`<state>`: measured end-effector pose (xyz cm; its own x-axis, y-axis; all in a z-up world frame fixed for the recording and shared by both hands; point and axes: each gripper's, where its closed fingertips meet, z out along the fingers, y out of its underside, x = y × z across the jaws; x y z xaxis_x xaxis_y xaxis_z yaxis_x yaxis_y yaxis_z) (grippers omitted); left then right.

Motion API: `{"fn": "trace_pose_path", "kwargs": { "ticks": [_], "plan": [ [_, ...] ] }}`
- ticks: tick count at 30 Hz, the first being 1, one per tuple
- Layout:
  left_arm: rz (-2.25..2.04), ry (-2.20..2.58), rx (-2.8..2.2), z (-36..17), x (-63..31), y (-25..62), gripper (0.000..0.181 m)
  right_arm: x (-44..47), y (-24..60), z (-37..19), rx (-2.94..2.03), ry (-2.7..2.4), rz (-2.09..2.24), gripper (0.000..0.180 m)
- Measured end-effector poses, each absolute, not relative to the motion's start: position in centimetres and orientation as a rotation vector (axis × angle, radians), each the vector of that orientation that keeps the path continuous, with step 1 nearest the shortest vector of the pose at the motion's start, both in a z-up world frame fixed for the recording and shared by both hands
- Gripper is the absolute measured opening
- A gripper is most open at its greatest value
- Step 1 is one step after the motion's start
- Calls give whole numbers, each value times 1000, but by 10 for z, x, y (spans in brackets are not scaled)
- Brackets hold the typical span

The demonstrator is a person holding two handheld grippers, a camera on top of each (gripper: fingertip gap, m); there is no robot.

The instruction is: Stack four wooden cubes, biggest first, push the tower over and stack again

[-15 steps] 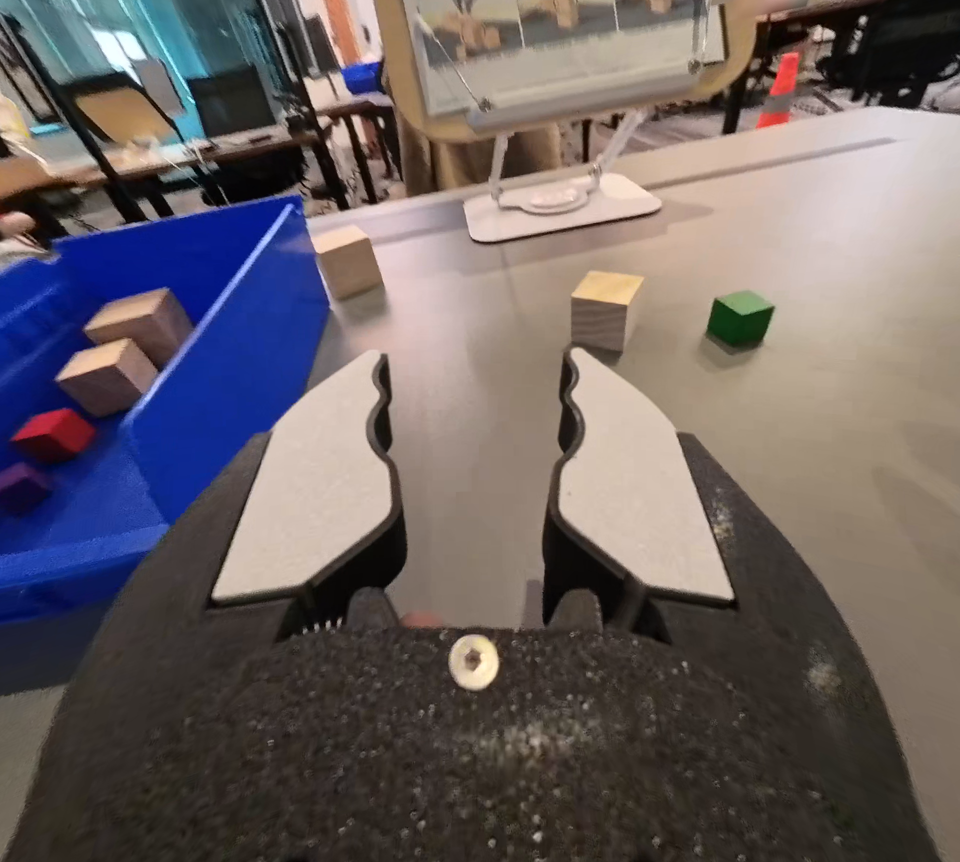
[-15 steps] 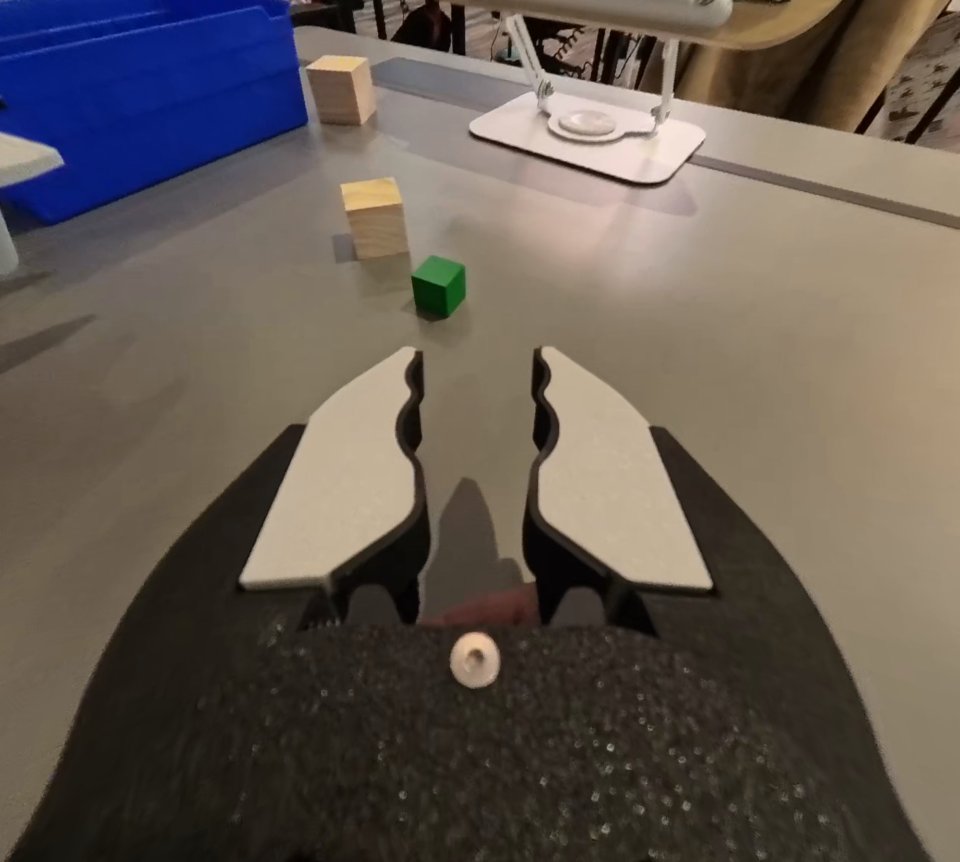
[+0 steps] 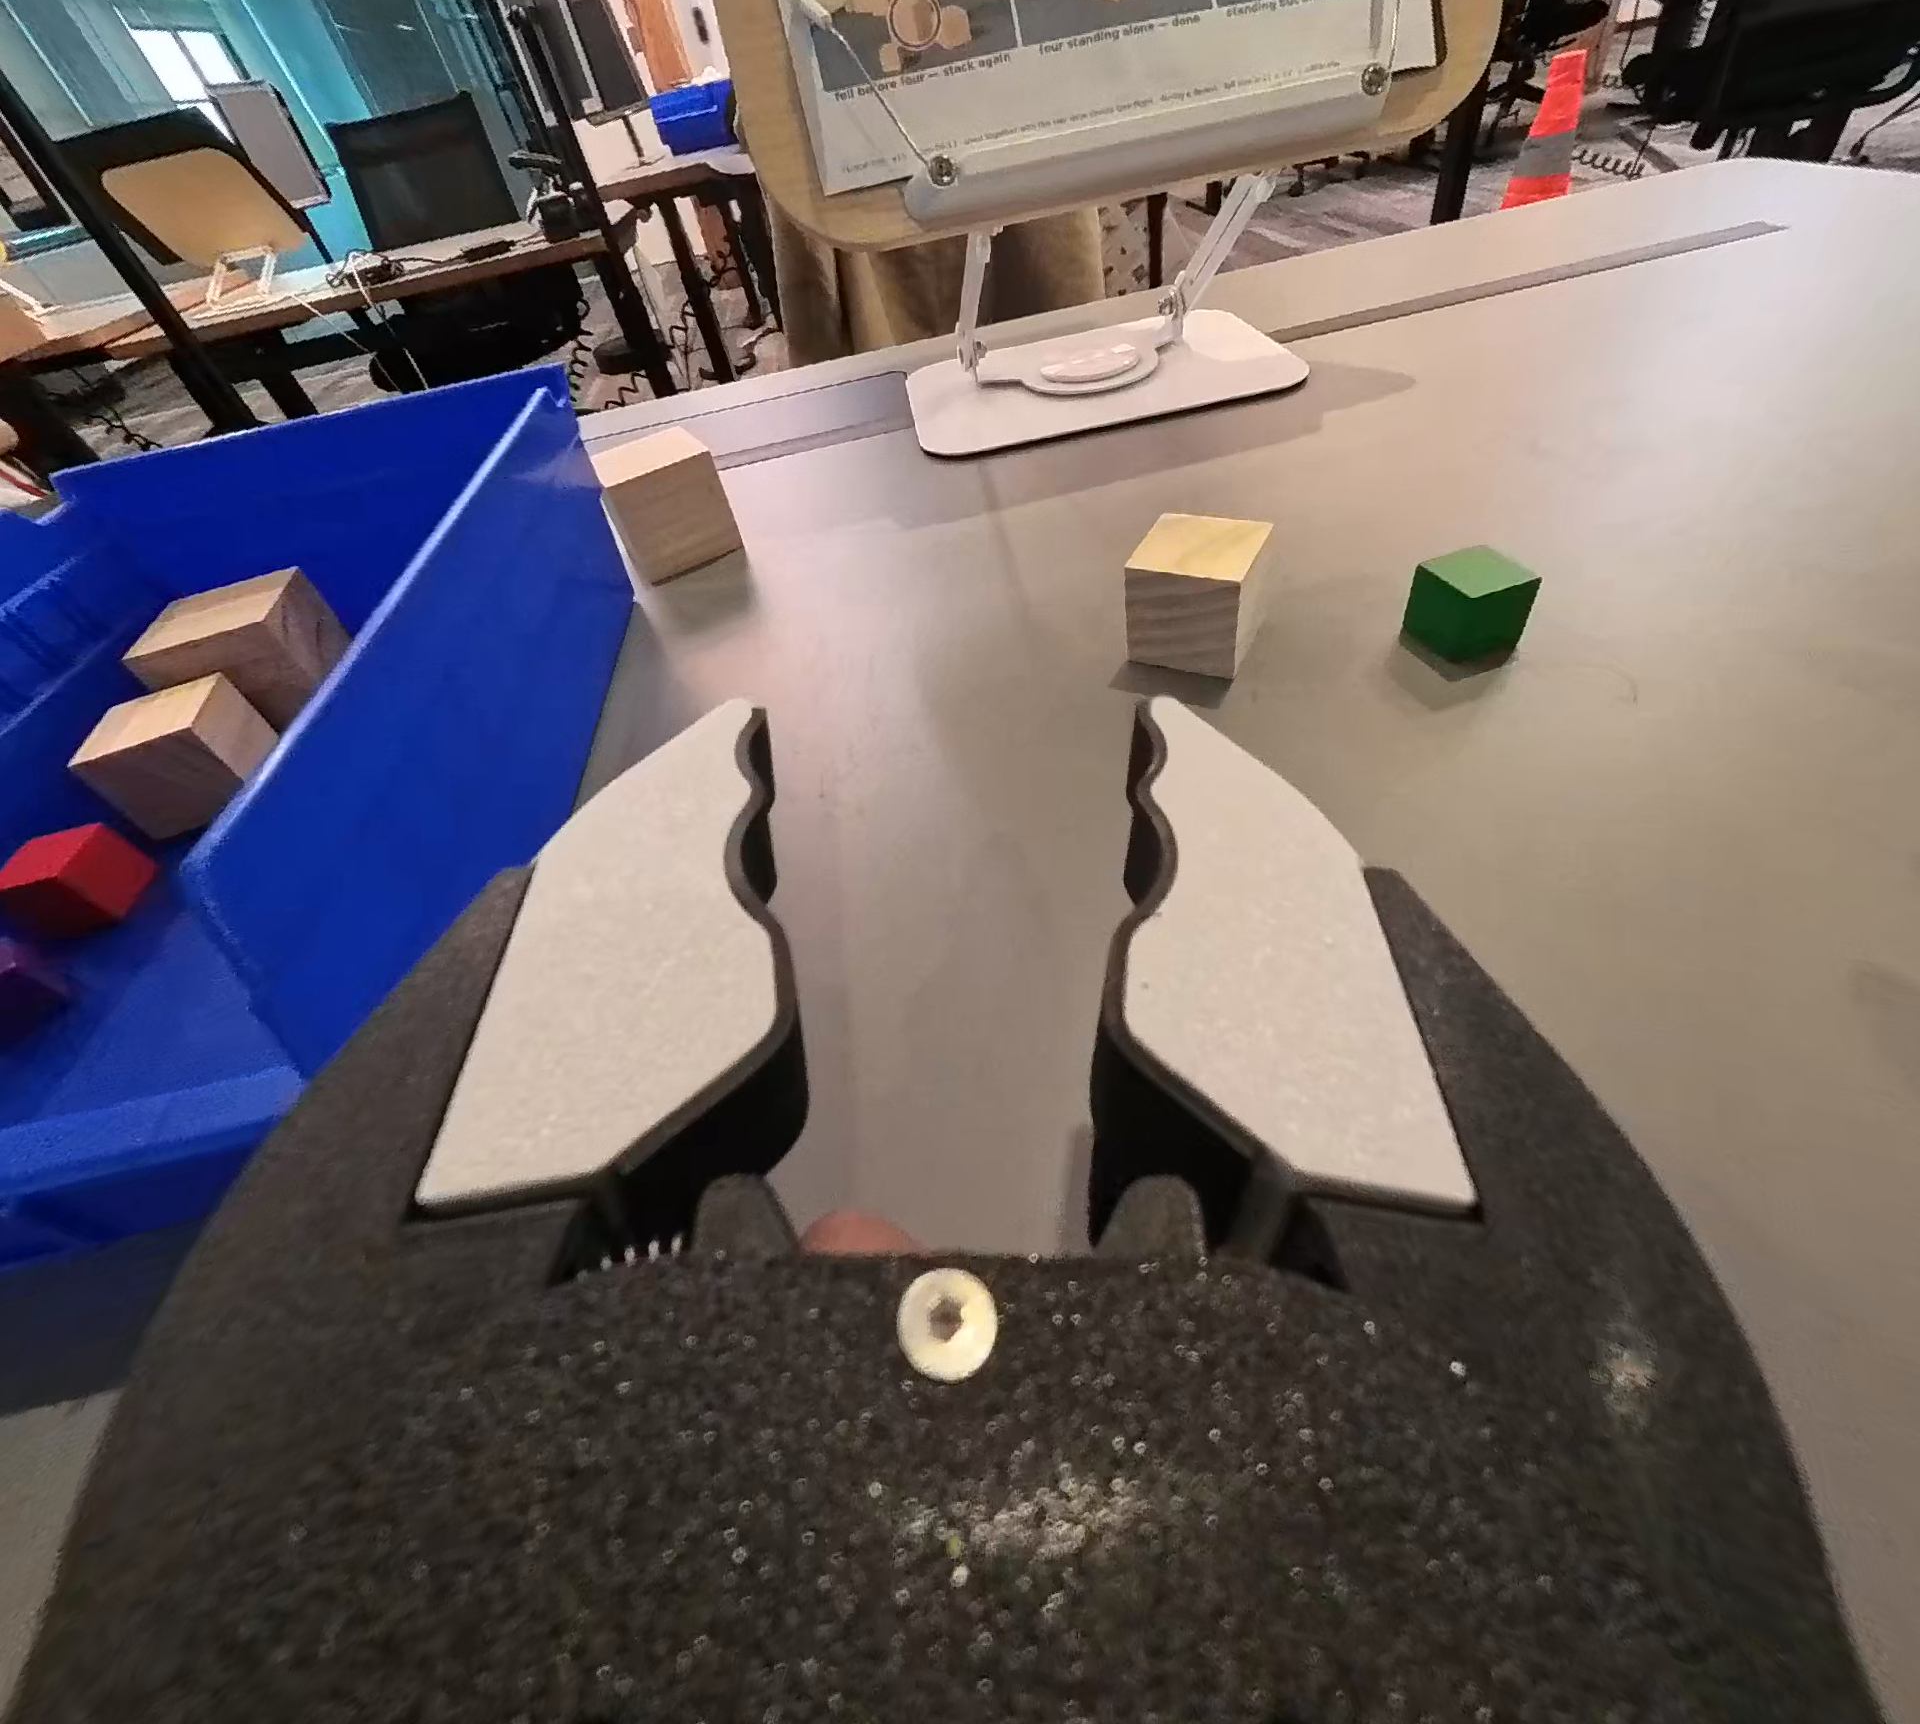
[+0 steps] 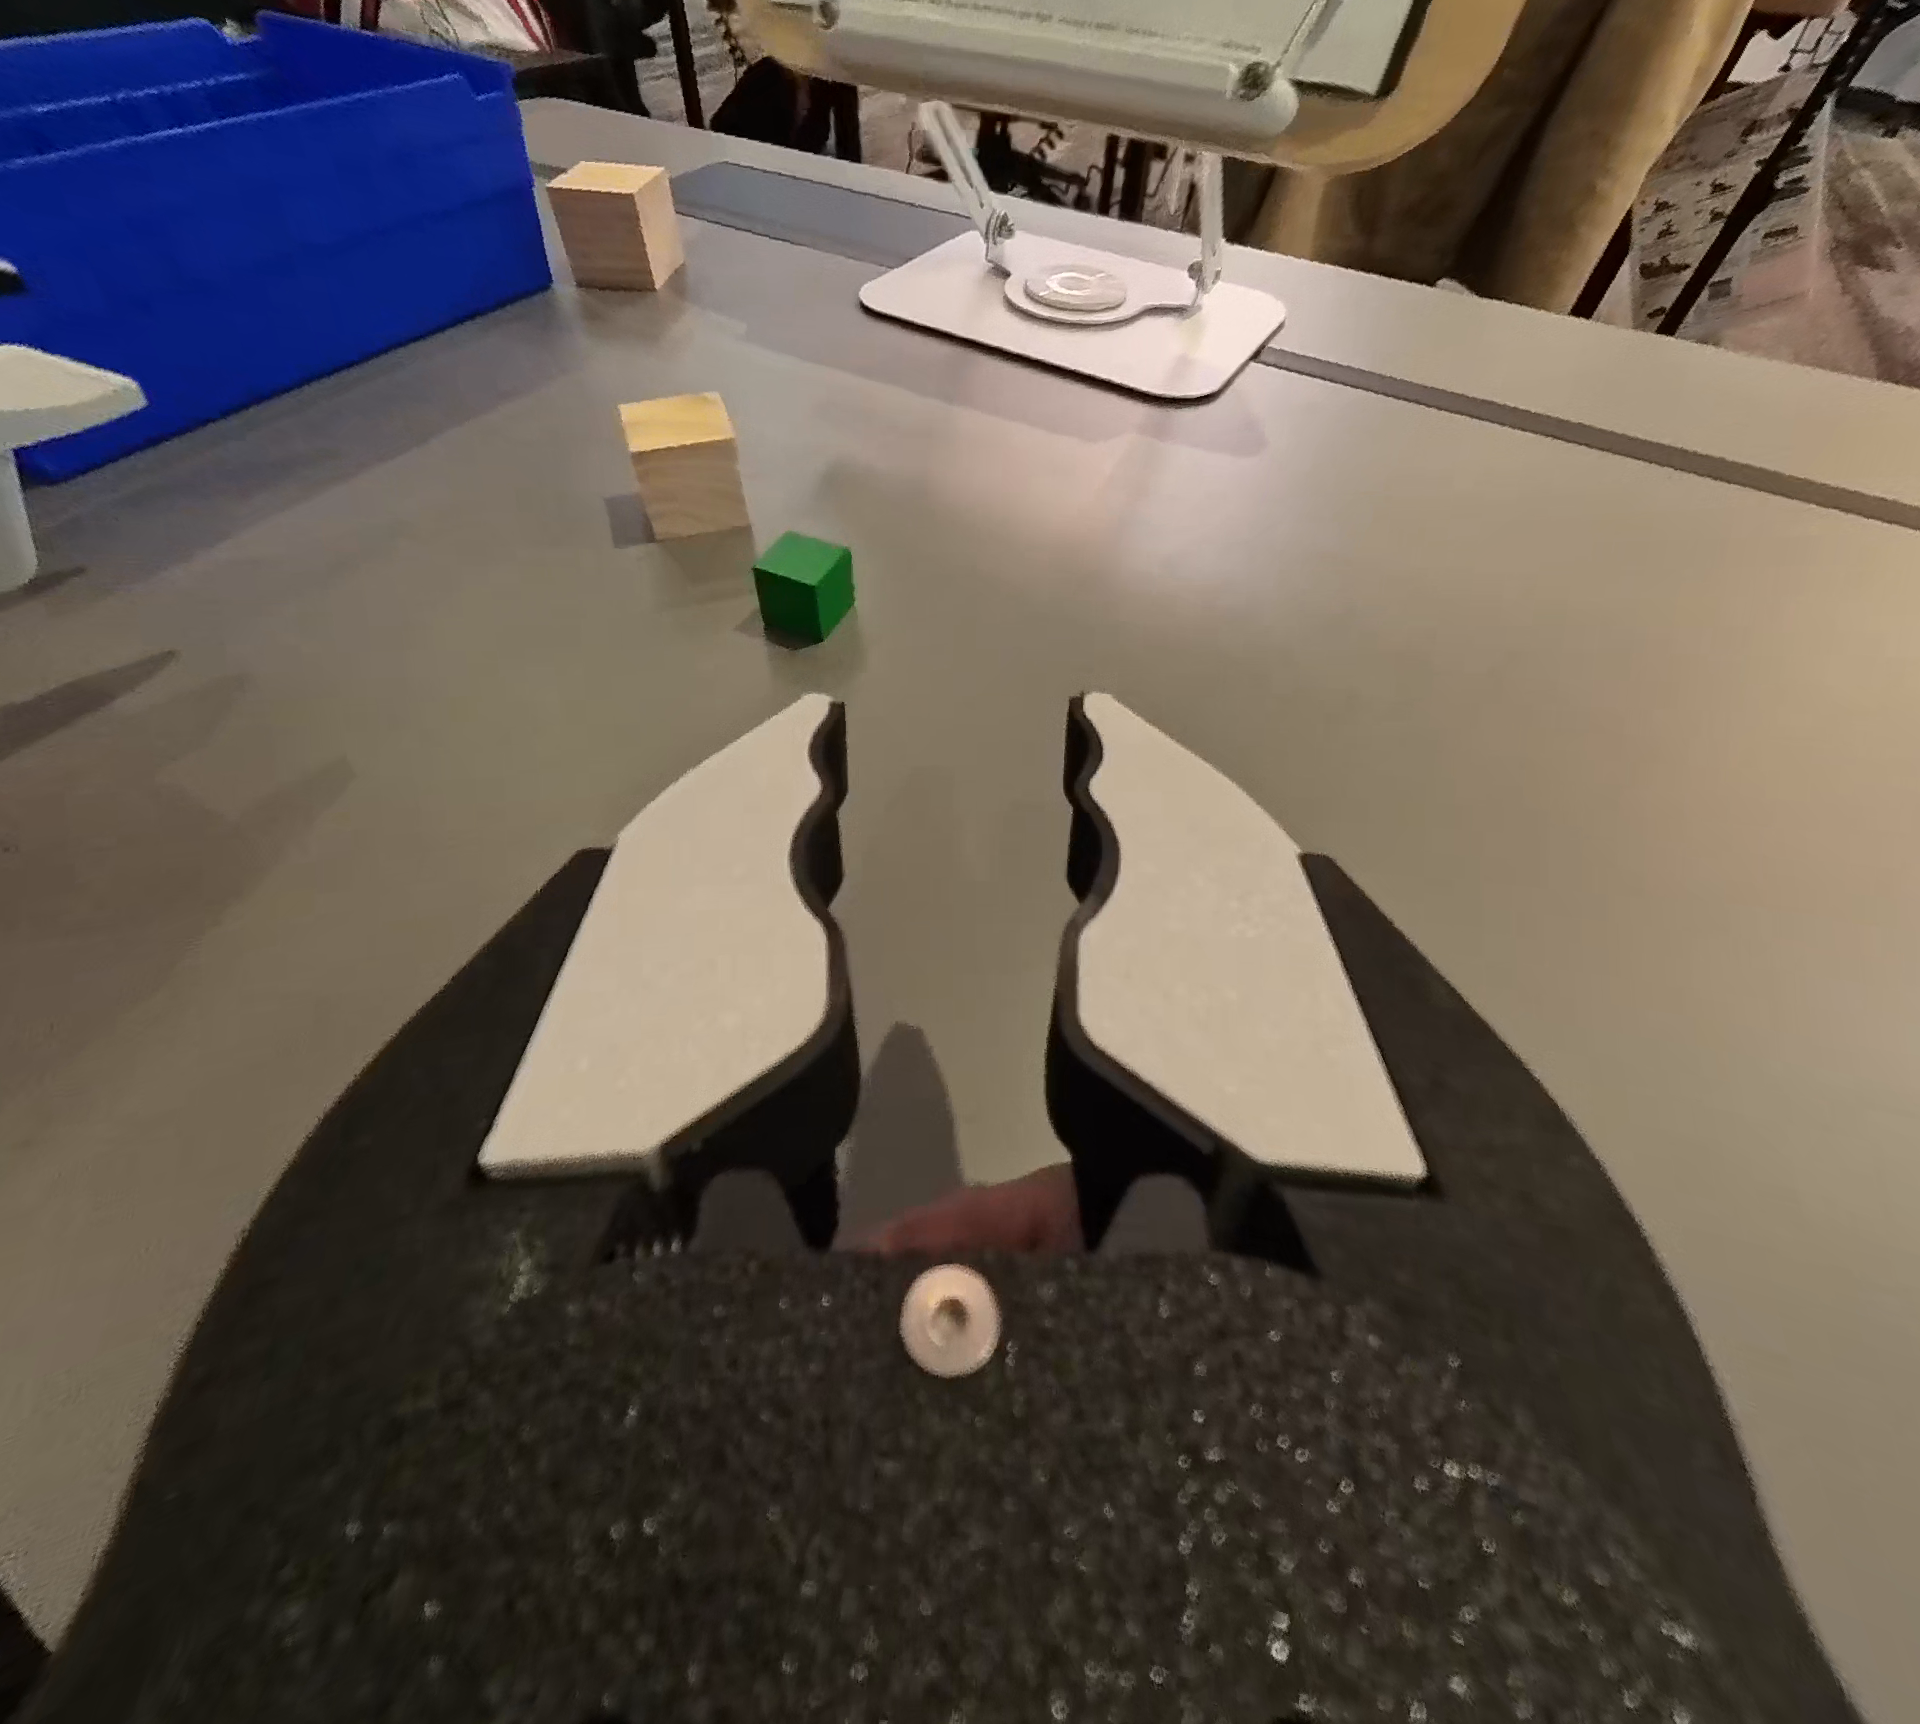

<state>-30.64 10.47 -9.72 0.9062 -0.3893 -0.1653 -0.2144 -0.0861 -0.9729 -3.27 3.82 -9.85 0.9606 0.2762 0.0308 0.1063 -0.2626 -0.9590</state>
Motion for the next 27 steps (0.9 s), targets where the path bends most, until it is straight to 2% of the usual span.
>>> {"fn": "trace_pose_path", "kwargs": {
  "ticks": [15,18,21,23,27],
  "plan": [
    [-152,474,-1757,-108,-306,110,68,-56,32,-113,-1861,-335,194,40],
    [-131,503,-1776,-95,-303,119,67,-59,30,-112,-1859,-342,209,40],
    [-48,734,-1805,-51,-288,149,70,-65,29,-113,-1857,-371,216,40],
    [73,976,-1898,-31,-283,185,82,-70,29,-112,-1854,-394,223,40],
    [395,1372,-1964,-13,-304,290,80,-77,29,-111,-1848,-447,213,40]
  ]
}}
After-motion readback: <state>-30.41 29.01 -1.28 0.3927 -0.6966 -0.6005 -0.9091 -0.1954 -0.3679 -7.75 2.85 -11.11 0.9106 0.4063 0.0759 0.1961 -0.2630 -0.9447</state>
